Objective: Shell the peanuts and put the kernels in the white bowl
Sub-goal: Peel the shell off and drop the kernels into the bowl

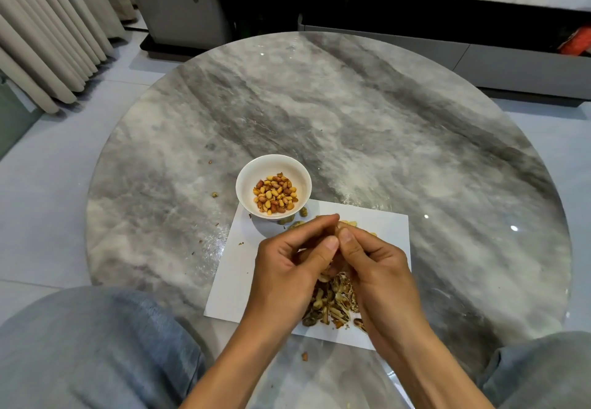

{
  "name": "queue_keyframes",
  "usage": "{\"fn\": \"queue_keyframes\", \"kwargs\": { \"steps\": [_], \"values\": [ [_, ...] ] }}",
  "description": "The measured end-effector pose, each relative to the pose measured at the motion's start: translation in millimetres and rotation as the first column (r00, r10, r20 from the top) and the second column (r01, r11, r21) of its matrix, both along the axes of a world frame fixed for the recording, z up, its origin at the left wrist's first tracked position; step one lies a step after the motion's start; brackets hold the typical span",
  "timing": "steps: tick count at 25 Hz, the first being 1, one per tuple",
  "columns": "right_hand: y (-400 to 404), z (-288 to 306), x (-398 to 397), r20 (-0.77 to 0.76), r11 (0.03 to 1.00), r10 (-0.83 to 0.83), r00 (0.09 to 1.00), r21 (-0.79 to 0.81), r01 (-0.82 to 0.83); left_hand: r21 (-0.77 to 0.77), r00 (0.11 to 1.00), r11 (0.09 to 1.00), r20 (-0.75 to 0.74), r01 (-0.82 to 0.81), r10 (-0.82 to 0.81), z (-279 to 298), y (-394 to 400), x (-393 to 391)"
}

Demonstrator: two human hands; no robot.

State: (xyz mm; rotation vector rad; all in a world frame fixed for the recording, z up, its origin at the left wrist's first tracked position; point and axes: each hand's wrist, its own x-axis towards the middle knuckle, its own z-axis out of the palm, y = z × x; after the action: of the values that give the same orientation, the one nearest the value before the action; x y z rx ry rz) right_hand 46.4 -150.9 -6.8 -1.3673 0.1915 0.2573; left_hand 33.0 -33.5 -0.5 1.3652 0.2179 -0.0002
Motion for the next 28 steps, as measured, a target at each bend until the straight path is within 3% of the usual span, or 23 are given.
{"fn": "queue_keyframes", "kwargs": {
  "steps": [5, 10, 19, 23, 28],
  "values": [
    [-12.1, 2.2, 6.8, -0.076, 0.989, 0.066, 0.995, 0.137, -0.055, 0.371, 0.987, 0.928, 0.161, -0.042, -0.020, -6.8, 8.5, 0.3],
    [-16.8, 5.4, 9.8, -0.101, 0.995, 0.098, 0.990, 0.035, -0.095, 0.569, 0.984, 0.821, 0.167, -0.042, -0.065, -4.4, 13.5, 0.7],
    [-14.7, 17.2, 8.7, 0.133, 0.921, 0.170, 0.976, -0.375, -0.109, 0.555, 0.986, 0.828, 0.165, -0.082, -0.012, 1.0, 7.9, -3.9],
    [-12.8, 20.8, 5.4, 0.208, 0.955, 0.089, 0.974, -0.296, -0.024, 0.493, 0.964, 0.856, 0.266, -0.156, 0.022, -1.8, 8.2, -3.6],
    [-8.6, 22.4, -0.1, 0.167, 0.975, -0.005, 0.986, -0.216, 0.042, 0.427, 0.957, 0.888, 0.287, -0.169, 0.045, -2.5, 7.2, -4.7]
  ]
}}
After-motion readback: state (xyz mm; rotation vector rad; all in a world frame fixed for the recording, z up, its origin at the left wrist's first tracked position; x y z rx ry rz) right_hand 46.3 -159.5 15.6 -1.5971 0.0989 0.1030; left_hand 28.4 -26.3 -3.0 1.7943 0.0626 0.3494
